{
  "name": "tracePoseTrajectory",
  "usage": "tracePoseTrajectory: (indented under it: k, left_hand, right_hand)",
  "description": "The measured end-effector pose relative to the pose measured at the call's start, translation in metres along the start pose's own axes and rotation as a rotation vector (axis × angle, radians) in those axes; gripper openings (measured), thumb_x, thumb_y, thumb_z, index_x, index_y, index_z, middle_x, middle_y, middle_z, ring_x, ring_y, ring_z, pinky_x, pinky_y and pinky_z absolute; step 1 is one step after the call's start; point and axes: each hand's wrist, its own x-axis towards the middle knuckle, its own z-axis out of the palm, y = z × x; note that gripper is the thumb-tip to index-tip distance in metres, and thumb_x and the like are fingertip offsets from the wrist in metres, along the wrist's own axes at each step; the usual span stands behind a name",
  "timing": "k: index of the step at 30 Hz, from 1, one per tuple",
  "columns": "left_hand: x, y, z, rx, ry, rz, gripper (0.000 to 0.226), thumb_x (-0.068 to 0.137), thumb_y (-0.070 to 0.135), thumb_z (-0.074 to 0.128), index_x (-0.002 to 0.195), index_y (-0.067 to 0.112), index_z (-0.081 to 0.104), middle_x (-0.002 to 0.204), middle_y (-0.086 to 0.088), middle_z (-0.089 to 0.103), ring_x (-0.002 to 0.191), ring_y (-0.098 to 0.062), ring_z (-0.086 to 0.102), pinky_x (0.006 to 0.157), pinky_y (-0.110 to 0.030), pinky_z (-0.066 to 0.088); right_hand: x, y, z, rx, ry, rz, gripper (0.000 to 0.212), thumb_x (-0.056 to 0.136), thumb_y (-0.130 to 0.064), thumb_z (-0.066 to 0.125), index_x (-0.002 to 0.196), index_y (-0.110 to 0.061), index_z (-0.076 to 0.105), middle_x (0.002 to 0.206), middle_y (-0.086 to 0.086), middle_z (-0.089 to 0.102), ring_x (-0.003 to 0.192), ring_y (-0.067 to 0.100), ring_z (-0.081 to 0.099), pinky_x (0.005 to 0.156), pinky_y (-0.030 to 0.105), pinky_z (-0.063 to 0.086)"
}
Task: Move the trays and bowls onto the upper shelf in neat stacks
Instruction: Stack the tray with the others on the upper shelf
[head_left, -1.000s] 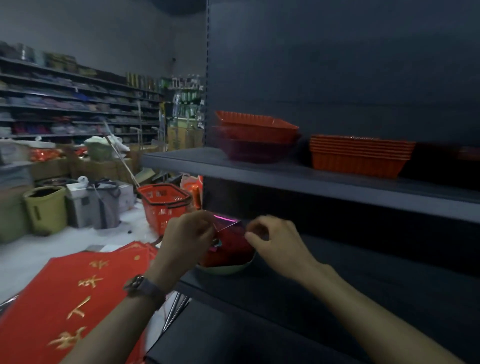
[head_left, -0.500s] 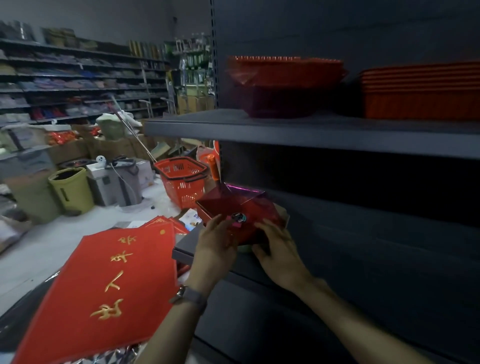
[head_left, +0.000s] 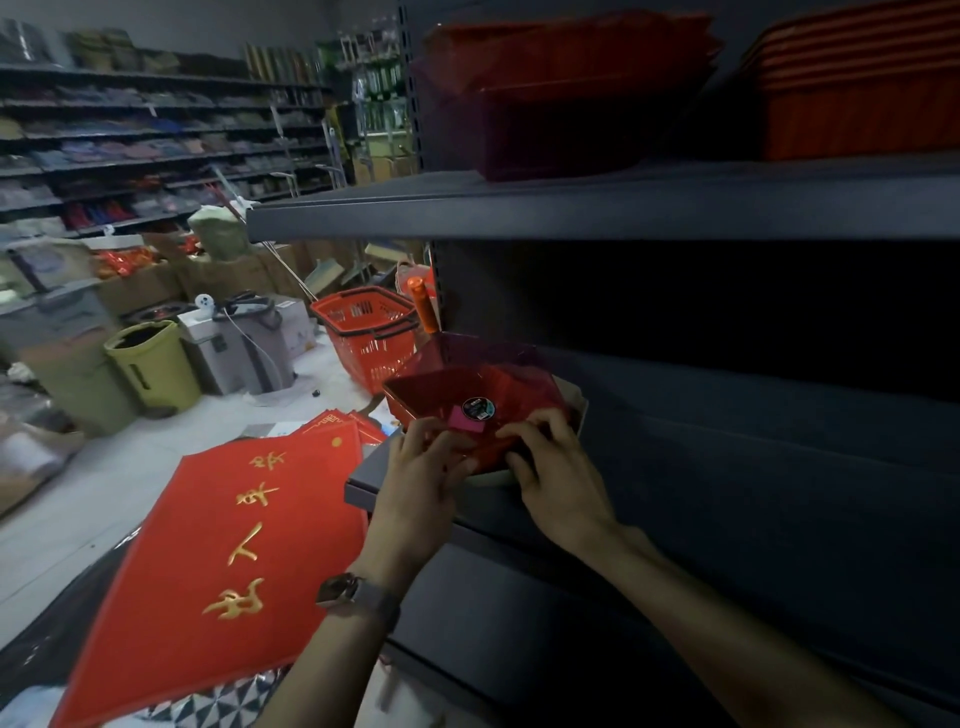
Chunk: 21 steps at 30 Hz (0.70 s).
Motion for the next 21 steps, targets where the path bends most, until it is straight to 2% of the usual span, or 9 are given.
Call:
tracePoseTrajectory:
  k: [2,4,7,10,14,18,21]
  left_hand:
    - [-0.001,0.003,-0.004,-0.005,-0.009,0.005,0.021,0.099,0.019,0.068,0.119,0.024,0.072,0.13,0.006,0.048,0.122,-0.021,0.052,0.104,-0.031,0.043]
    - [-0.001,0.008,-0.008,-0.019,-0.015,0.013,0.025,0.099,0.014,0.067,0.122,0.024,0.069,0.131,0.006,0.046,0.119,-0.017,0.054,0.1,-0.024,0.042]
    - [0.001,0.015,-0.014,-0.041,-0.03,0.019,0.037,0.096,0.003,0.066,0.125,0.026,0.067,0.131,0.007,0.044,0.111,-0.016,0.056,0.094,-0.019,0.043]
    - [0.002,0.02,-0.017,-0.007,-0.04,0.048,0.044,0.094,-0.002,0.065,0.13,0.023,0.064,0.132,0.007,0.043,0.114,-0.015,0.053,0.093,-0.009,0.038]
    - [0.002,0.025,-0.02,-0.014,-0.01,0.078,0.044,0.092,0.003,0.073,0.132,0.022,0.065,0.131,0.009,0.044,0.119,-0.012,0.052,0.097,0.002,0.031]
    - [0.003,0.028,-0.02,-0.03,0.023,0.119,0.035,0.095,0.016,0.075,0.129,0.023,0.068,0.128,0.015,0.045,0.118,-0.006,0.05,0.1,0.0,0.031]
    - [0.005,0.029,-0.02,-0.021,0.029,0.135,0.031,0.096,0.015,0.072,0.126,0.024,0.069,0.126,0.012,0.051,0.116,-0.008,0.052,0.099,-0.011,0.041]
  right_hand:
    - [0.0,0.001,-0.002,0.019,0.009,-0.017,0.033,0.101,-0.021,0.063,0.132,-0.031,0.06,0.137,-0.011,0.04,0.127,0.012,0.049,0.092,0.036,0.058]
    - [0.001,0.002,-0.004,0.043,0.021,-0.042,0.034,0.099,-0.015,0.064,0.13,-0.029,0.062,0.139,-0.01,0.047,0.13,0.013,0.049,0.097,0.036,0.055]
    - [0.005,0.002,-0.01,0.103,0.078,-0.073,0.027,0.1,-0.011,0.064,0.124,-0.022,0.067,0.131,-0.005,0.059,0.126,0.017,0.054,0.104,0.034,0.051]
    - [0.01,0.003,-0.016,0.136,0.111,-0.059,0.021,0.101,-0.014,0.064,0.119,-0.023,0.071,0.125,-0.005,0.063,0.121,0.017,0.058,0.103,0.033,0.052]
    - [0.015,0.002,-0.02,0.139,0.172,-0.04,0.017,0.095,-0.022,0.076,0.112,-0.024,0.073,0.117,-0.009,0.065,0.112,0.01,0.056,0.096,0.035,0.055]
    - [0.015,0.0,-0.022,0.095,0.236,-0.058,0.02,0.089,-0.025,0.082,0.108,-0.025,0.074,0.115,-0.009,0.066,0.114,0.013,0.057,0.096,0.034,0.055]
    - [0.013,-0.003,-0.024,0.079,0.278,-0.087,0.023,0.087,-0.025,0.084,0.108,-0.024,0.075,0.114,-0.008,0.065,0.114,0.017,0.059,0.097,0.037,0.056]
